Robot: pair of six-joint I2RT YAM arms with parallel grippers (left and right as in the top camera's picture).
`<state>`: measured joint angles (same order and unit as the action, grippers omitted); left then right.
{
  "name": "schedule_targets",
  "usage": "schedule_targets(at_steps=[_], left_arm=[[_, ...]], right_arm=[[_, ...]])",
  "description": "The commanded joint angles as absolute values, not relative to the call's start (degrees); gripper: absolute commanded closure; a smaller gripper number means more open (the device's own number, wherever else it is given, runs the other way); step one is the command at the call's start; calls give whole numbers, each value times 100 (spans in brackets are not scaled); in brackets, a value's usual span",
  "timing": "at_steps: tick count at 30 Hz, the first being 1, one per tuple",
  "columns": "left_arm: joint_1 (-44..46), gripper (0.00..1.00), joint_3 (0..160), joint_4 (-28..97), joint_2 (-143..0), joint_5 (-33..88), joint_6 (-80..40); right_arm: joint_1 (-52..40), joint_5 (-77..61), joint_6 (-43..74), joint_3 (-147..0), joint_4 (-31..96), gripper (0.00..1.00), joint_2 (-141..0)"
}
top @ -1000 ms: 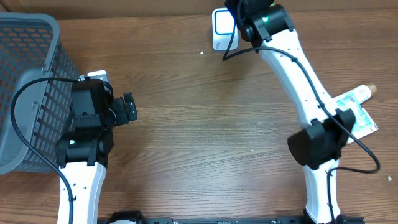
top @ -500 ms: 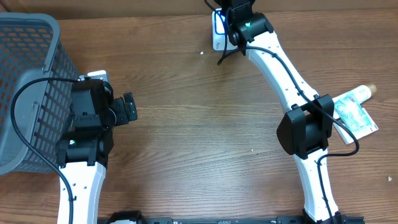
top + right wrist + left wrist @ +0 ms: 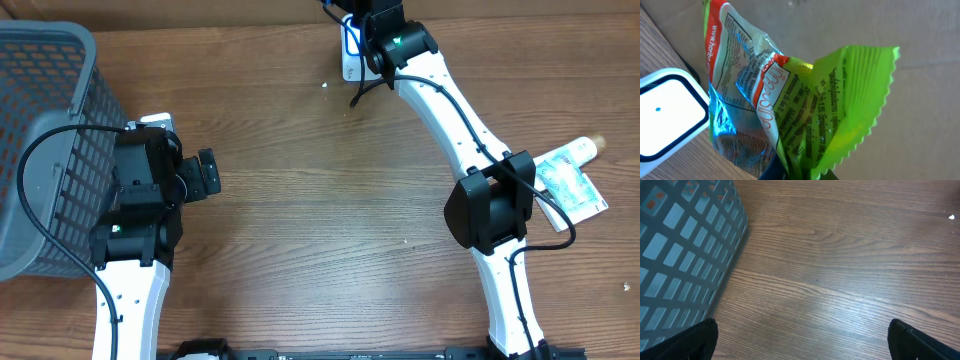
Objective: Scan the item barcode
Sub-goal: 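Hold the Haribo bag's barcode against the scanner window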
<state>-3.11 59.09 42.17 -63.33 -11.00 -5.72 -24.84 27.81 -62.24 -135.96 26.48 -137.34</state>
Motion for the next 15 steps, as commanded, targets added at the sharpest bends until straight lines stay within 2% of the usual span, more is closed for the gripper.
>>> schedule_targets(at_steps=[1,15], left_arm=[[-336,0,5927,4202,-6300,-1151,-489],[-336,0,5927,4202,-6300,-1151,-489]], right_arm=[[-2517,2644,-6311,-13688,2462,96,-13688],[-2506,2606,-6309,-13688,2307,96,-14046]])
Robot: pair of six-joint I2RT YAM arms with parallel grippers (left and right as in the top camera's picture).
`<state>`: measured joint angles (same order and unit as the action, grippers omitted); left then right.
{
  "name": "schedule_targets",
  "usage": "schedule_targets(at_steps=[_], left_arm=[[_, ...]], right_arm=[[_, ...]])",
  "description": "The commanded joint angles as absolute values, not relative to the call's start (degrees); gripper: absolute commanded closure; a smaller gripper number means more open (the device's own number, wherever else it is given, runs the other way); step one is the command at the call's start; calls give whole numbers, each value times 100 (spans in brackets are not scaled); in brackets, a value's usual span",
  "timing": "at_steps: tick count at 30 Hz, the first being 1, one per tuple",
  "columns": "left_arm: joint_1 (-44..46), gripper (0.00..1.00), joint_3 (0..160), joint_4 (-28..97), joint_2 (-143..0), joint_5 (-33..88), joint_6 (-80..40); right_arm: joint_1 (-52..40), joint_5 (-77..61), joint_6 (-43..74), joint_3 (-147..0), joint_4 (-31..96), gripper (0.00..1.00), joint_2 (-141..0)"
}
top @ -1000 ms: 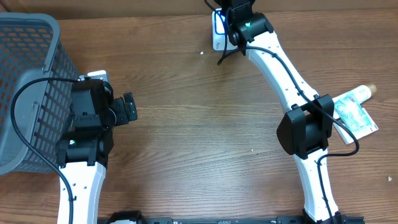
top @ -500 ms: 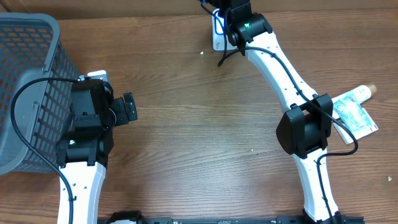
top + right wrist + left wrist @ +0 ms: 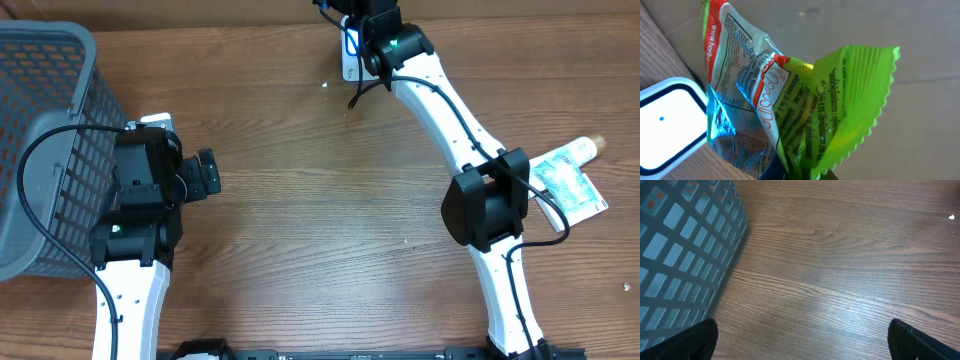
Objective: Scan the item barcode
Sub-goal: 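Hold the Haribo bag's barcode against the scanner window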
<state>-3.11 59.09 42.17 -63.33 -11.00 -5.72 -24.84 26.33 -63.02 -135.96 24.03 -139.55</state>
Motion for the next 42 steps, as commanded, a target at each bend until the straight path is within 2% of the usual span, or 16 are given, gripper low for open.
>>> schedule_targets(at_steps=[1,22,42], left_arm=[[-336,0,5927,4202,-6300,-1151,-489],[-336,0,5927,4202,-6300,-1151,-489],[-336,0,5927,4202,-6300,-1151,-489]], right_arm=[[-2506,2576,-6307,-13688,2305,96,-14062],[-2502,2834,-6309,-13688,1778,96,-14066],[-2464,2891,-6246,-13688,2008,96,-14092]])
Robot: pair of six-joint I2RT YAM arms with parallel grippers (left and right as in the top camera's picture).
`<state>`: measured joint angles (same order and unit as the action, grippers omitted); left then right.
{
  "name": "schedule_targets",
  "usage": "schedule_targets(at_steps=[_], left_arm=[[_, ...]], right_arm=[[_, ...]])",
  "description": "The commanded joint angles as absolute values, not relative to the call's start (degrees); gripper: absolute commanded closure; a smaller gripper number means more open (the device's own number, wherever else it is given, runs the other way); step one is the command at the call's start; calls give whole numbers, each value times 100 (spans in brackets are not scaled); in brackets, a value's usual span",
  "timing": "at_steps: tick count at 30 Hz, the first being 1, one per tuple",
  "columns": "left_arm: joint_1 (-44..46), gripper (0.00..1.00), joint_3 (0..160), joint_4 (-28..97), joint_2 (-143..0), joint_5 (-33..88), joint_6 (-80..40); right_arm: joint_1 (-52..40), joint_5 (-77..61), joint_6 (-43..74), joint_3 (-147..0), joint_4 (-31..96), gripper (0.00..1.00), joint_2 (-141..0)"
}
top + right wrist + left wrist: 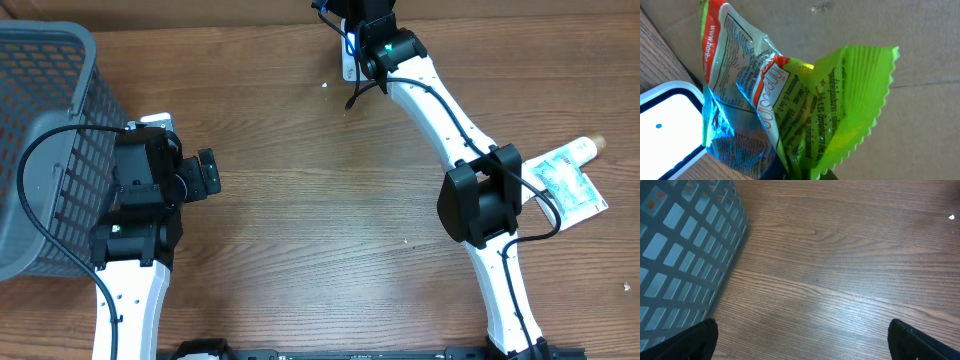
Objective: Scan the item barcode
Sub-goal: 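Hold the Haribo bag's barcode against the scanner window, then carry the Haribo bag right and drop it on the Hansaplast box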
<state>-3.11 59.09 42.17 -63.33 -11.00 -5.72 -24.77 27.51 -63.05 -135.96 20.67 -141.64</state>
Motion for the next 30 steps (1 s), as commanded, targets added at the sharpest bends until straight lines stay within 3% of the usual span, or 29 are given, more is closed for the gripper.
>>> schedule_targets(at_steps=[1,7,14,22,30], left_arm=[[-336,0,5927,4202,-6300,-1151,-489],[-336,0,5927,4200,-6300,-1151,-489],[-336,0,5927,4202,-6300,-1151,-489],[-336,0,5927,4200,-6300,-1151,-489],[-336,0,5927,4200,-6300,-1151,-489]], right_arm=[[-2464,2893,-6165,-13688,2010,96,-14077],[-2475,2685,-5662,-13688,2486,96,-13732],[-2480,1704,-4414,-13690,3975,96,-12763],[-2290,-899,-1756,-13690,5986,96,-11725],[-1387,-3463,257,-13690,7717,96,-11185]])
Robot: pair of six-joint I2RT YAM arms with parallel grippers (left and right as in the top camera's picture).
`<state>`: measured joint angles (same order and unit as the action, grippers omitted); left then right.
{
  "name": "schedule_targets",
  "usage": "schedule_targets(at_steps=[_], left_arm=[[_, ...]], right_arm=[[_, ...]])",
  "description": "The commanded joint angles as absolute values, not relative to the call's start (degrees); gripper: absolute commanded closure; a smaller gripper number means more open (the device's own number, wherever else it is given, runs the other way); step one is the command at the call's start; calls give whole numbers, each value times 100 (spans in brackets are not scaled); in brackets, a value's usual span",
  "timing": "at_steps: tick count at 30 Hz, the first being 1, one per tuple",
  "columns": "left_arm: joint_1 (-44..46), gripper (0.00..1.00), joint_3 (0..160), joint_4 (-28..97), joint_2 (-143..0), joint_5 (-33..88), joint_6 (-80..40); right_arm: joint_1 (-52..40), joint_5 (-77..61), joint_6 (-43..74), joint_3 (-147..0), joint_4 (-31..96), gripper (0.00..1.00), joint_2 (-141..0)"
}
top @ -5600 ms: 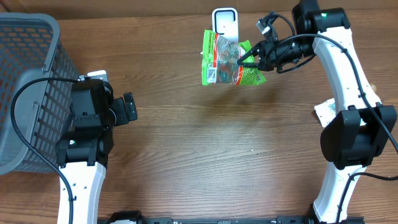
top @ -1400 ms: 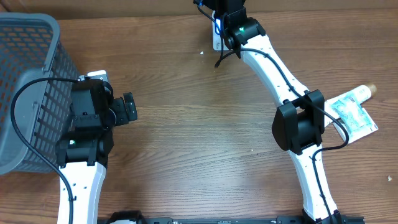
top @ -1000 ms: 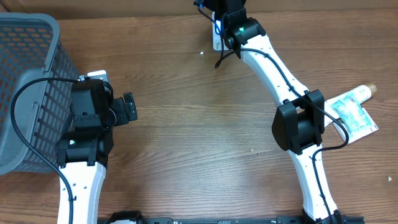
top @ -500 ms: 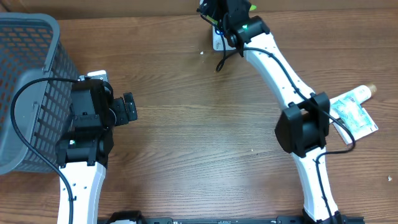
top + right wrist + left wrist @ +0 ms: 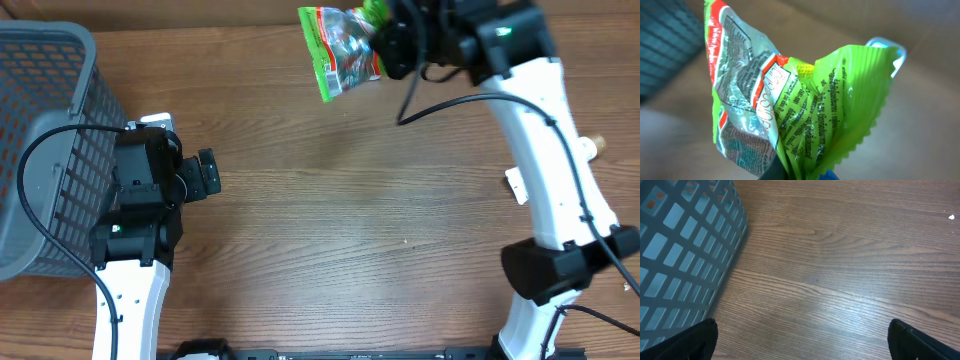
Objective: Scan the item barcode
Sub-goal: 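Carry the Haribo bag right and drop it on the Hansaplast box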
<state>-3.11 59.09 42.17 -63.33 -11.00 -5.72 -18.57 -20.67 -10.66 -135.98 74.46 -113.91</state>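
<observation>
A crumpled green and orange snack bag hangs high over the table's back middle. My right gripper is shut on its green crimped end. The right wrist view is filled by the bag, printed side toward the camera, with the right gripper pinching it at the bottom edge. Behind the bag's top corner peeks a white rounded rim, which looks like the scanner; it does not show in the overhead view. My left gripper rests open over bare wood, holding nothing.
A grey mesh basket stands at the left, just beside the left arm. At the right edge, a white packet corner and a tan tip show from behind the raised right arm.
The right arm has risen and swung, carrying the bag away from the white scanner at the back edge; the bag now points left. The left arm has not moved.
The right gripper held the bag beside the white scanner at the table's back edge. Over the following two moments it shifted slightly, the bag closer over the scanner face. Now the bag is lifted high and turned leftward. The left gripper stayed open by the basket.
</observation>
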Motion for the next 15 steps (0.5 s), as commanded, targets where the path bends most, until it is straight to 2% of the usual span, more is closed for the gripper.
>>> schedule_targets(at_steps=[1,6,9,11,15], left_arm=[[-336,0,5927,4202,-6300,-1151,-489],[-336,0,5927,4200,-6300,-1151,-489],[-336,0,5927,4202,-6300,-1151,-489],[-336,0,5927,4200,-6300,-1151,-489],[-336,0,5927,4202,-6300,-1151,-489]], right_arm=[[-1219,-3588,447,-13690,7885,96,-11144],[-121,-3909,1253,-13690,8809,96,-11078],[574,-3791,1271,-13688,9354,96,-11096],[1155,-2877,1629,-13686,9660,96,-11102],[1603,-1219,2421,-13585,9703,96,-11102]])
